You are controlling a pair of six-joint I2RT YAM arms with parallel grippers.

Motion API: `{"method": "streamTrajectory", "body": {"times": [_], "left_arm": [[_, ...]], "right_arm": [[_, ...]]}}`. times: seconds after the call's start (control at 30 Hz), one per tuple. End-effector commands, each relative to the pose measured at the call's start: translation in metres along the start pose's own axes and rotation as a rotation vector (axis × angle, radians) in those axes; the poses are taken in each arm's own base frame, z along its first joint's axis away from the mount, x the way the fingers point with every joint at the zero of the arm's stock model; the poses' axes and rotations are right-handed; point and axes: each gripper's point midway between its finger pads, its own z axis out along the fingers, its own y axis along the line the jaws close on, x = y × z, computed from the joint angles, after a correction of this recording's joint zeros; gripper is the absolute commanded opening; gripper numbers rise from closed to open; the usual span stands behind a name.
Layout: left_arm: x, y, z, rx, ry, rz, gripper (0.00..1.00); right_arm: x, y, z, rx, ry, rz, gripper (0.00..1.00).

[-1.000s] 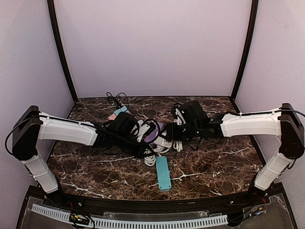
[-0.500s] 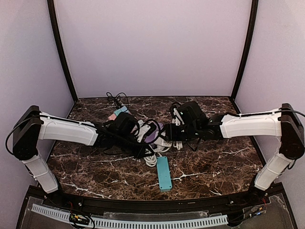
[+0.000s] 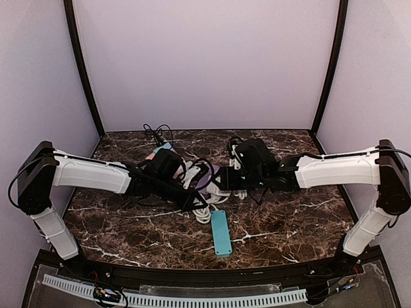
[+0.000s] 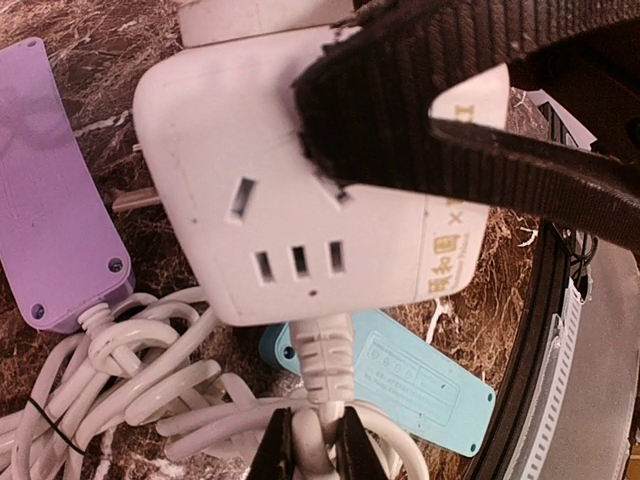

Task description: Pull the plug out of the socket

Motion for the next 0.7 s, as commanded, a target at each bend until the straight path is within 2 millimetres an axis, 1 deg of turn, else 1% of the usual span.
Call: {"method": "streamTrajectory", "body": {"times": [0.0,0.23,0.3,0.57,0.67], "left_arm": [[-0.011,-0.008,-0.001,0.046,-0.035,0.005,0.01],[0.002,-0.006,0.001,0.056,-0.005,-0.011,0.01],[0.006,-0.006,0.001,0.059,0.003,-0.017,0.01],[0.026,-0.006,0.003,0.083,0.048,-0.037,0.01],[0.027,-0.007,0.002,0.088,0.05,-0.035,0.01]], "right_arm": [[-0.019,-0.003,-0.005,0.067,-0.062,0.069,0.0],[-0.022,-0.02,-0.006,0.1,-0.073,0.187,0.0],[-0.022,-0.022,-0.008,0.098,-0.074,0.215,0.0],[-0.024,-0.033,-0.01,0.121,-0.091,0.28,0.0],[-0.025,-0.037,-0.011,0.131,-0.099,0.298,0.0]]}}
